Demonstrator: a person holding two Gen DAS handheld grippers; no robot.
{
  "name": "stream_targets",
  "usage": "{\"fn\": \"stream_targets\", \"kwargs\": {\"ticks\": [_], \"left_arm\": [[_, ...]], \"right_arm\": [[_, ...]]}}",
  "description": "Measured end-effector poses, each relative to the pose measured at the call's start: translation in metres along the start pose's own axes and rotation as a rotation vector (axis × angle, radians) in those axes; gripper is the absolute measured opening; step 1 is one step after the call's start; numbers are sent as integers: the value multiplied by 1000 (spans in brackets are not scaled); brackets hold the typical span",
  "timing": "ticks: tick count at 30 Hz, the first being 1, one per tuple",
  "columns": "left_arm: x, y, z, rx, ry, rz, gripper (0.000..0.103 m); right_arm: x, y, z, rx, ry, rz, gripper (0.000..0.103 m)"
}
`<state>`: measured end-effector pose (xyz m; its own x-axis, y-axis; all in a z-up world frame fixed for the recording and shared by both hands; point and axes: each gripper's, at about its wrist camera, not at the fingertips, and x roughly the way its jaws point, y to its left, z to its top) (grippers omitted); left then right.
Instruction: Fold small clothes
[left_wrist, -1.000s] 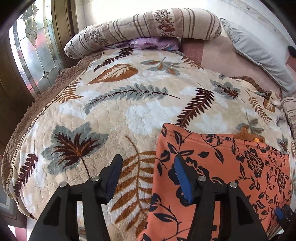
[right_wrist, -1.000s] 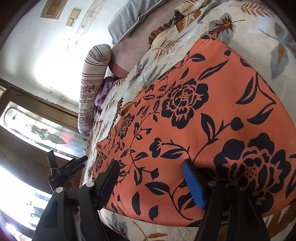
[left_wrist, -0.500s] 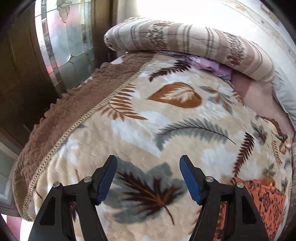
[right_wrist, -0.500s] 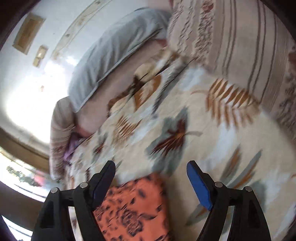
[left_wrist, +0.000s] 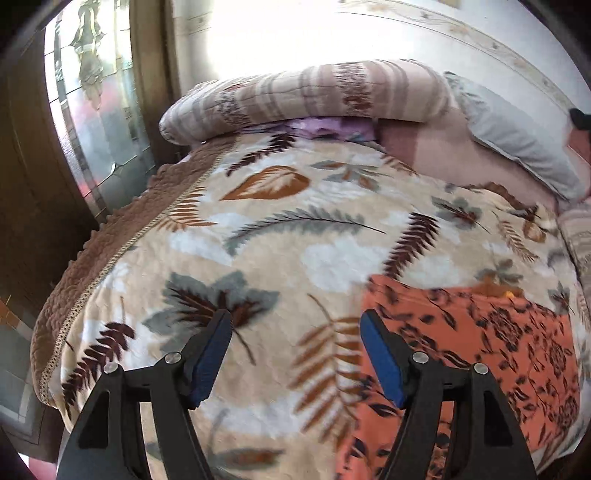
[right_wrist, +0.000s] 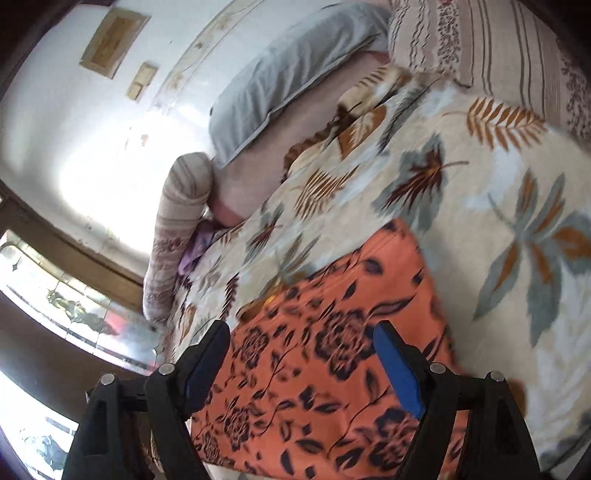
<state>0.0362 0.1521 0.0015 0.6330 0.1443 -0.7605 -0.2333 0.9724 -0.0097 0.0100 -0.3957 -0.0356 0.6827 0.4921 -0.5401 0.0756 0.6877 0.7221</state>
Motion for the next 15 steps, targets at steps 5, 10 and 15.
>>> {"fn": "stream_targets", "kwargs": {"ticks": [5, 10, 15], "left_arm": [[-23, -65, -41, 36, -1, -99, 77], [-17, -100, -66, 95, 39, -104, 77], [-10, -110, -77, 104, 80, -102, 77]], "right_arm": [[16, 19, -60, -91, 25, -65, 83], [38, 8, -77, -176, 25, -203, 83], [48, -19, -82, -162, 90, -303, 83]]}}
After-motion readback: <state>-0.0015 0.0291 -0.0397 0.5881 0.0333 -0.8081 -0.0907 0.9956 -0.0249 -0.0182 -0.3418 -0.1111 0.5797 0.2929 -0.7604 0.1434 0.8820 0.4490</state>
